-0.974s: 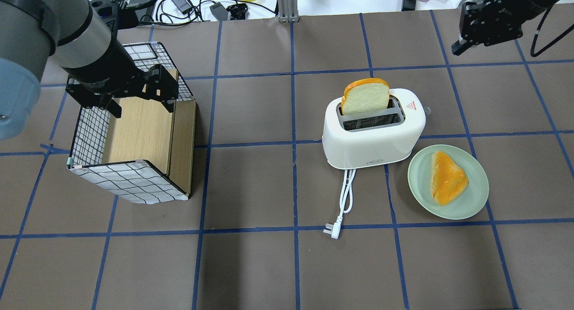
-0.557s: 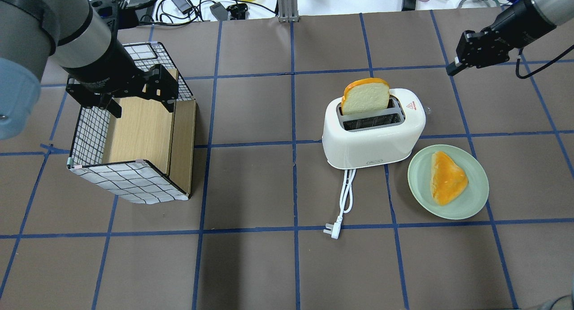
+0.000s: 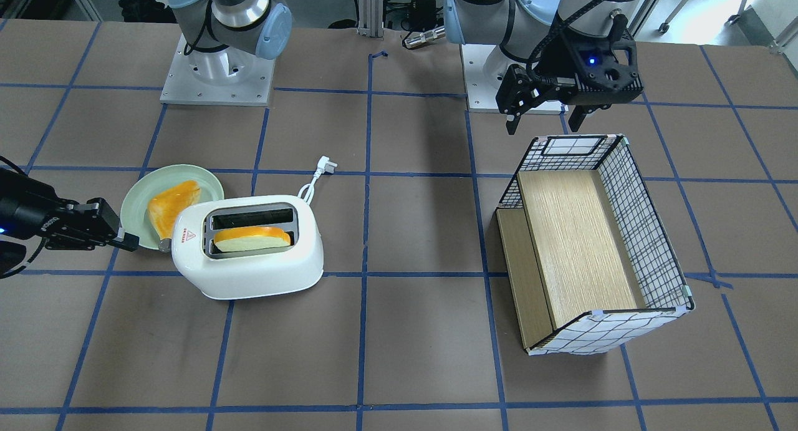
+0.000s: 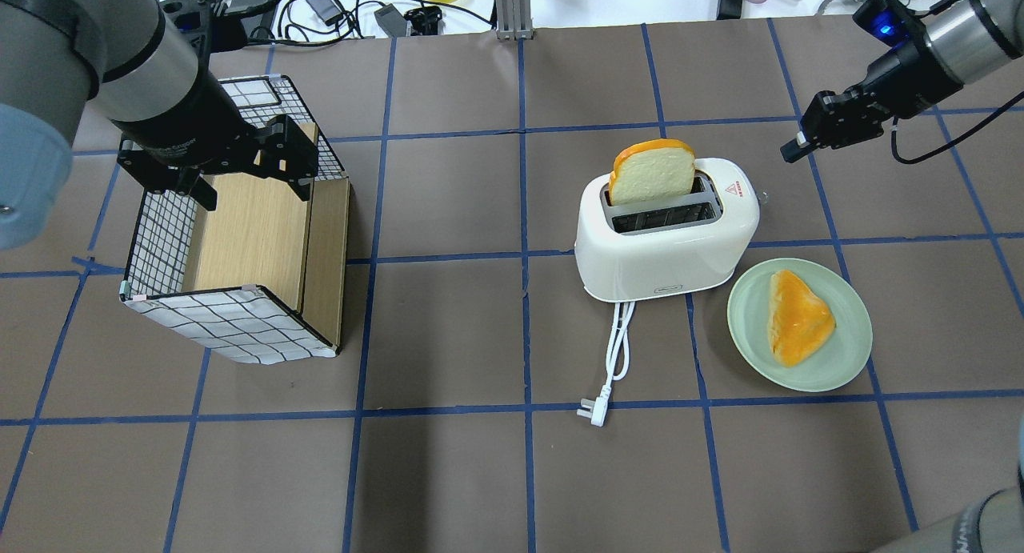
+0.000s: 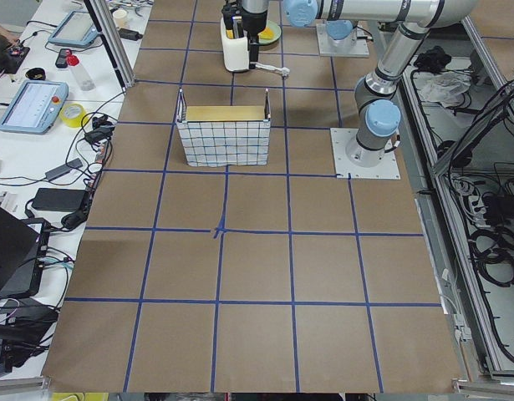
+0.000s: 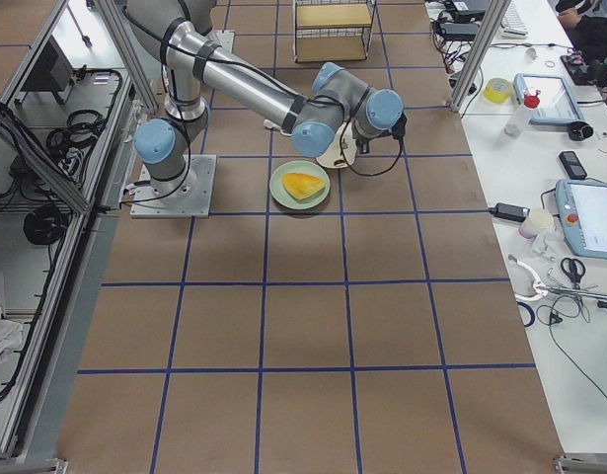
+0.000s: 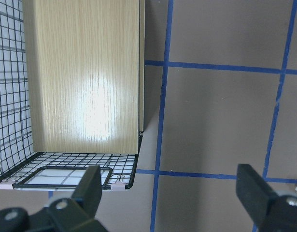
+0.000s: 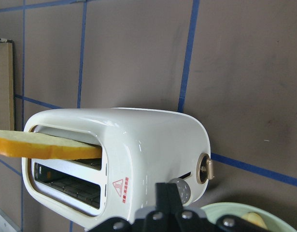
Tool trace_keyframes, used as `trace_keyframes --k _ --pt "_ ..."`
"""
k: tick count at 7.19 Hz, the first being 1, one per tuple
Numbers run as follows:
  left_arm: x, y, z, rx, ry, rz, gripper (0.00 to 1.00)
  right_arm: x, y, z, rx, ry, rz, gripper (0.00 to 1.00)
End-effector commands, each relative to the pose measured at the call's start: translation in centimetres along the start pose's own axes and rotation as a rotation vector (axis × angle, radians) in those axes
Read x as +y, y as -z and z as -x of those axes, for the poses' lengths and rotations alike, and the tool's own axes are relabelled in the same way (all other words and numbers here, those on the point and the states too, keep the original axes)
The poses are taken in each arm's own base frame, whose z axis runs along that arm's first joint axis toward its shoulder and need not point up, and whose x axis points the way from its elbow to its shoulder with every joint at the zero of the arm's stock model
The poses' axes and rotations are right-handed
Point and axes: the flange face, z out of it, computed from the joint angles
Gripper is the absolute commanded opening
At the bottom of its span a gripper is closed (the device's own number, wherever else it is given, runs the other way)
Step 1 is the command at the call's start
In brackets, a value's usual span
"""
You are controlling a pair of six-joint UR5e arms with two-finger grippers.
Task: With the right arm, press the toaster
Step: 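Advance the right gripper toward the toaster's side lever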
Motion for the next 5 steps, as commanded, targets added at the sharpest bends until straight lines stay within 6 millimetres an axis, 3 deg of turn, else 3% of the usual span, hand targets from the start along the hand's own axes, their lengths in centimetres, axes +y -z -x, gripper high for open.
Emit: trace_keyframes --k 1,5 --pt "0.0 0.0 0.0 0.0 0.0 0.0 1.0 0.5 -1.2 -0.5 -0.02 -0.003 0.019 0.0" --pt "0.0 0.0 0.0 0.0 0.0 0.0 1.0 0.2 -2.7 -1.7 -0.048 -0.099 0.058 0.0"
